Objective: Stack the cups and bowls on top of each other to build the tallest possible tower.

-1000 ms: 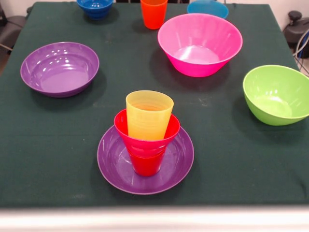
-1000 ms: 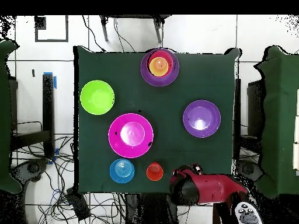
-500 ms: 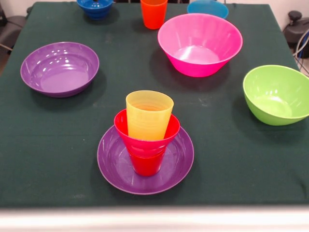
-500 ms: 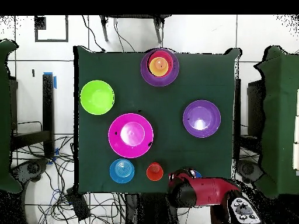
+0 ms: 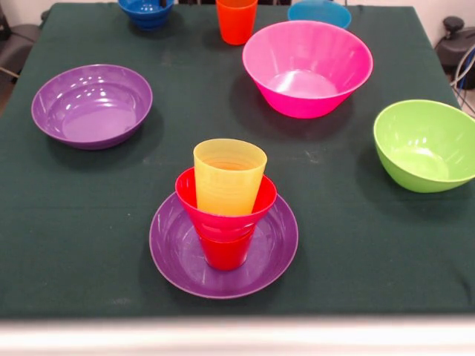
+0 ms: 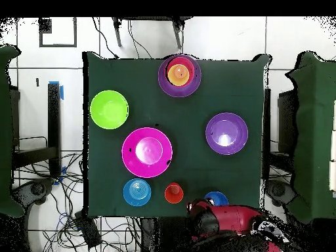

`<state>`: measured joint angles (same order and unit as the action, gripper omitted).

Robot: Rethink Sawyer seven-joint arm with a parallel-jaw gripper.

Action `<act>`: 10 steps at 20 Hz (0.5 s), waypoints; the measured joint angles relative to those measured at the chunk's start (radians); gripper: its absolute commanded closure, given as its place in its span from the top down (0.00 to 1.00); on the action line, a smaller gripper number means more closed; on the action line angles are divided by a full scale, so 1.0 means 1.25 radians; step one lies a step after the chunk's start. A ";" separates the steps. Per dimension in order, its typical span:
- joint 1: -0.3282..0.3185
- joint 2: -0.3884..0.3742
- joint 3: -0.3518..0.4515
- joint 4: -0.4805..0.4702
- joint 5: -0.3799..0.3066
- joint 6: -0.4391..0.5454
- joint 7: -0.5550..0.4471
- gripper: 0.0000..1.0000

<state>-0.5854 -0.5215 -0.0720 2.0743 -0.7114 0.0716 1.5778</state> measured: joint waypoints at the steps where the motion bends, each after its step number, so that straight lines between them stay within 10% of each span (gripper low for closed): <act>1: 0.002 0.009 -0.003 0.000 0.000 0.000 0.003 1.00; 10: 0.027 0.034 -0.025 0.000 0.000 0.000 0.020 1.00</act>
<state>-0.5516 -0.4791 -0.1029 2.0743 -0.7108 0.0714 1.6029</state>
